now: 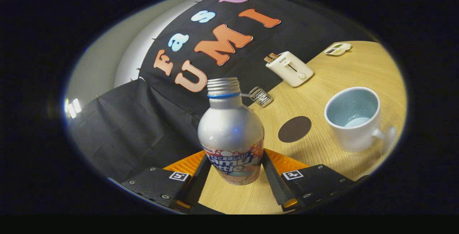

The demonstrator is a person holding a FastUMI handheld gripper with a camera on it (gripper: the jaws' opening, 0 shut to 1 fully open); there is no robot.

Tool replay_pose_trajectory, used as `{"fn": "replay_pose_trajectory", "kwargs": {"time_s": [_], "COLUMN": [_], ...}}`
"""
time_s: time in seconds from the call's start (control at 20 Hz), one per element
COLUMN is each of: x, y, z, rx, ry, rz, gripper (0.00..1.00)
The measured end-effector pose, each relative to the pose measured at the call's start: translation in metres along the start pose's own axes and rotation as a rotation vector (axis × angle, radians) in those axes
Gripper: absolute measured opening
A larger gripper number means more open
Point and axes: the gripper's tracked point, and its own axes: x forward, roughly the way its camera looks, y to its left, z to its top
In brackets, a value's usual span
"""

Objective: Take the bottle from table, then pour the juice into the cup, finally place the bottle on the coaster

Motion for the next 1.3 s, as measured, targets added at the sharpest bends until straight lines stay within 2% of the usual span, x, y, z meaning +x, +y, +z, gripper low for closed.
{"fn": "replay_pose_trajectory", "kwargs": {"time_s": [0.6,1.3], "x": [-0.011,-0.022], "y": [0.002,0.010], "z": [0.010,0.008], "rx": [0.395,0.718], "ry": [-0.024,0.023], "rz": [0.065,0.100], "gripper": [0.79,0.79]}}
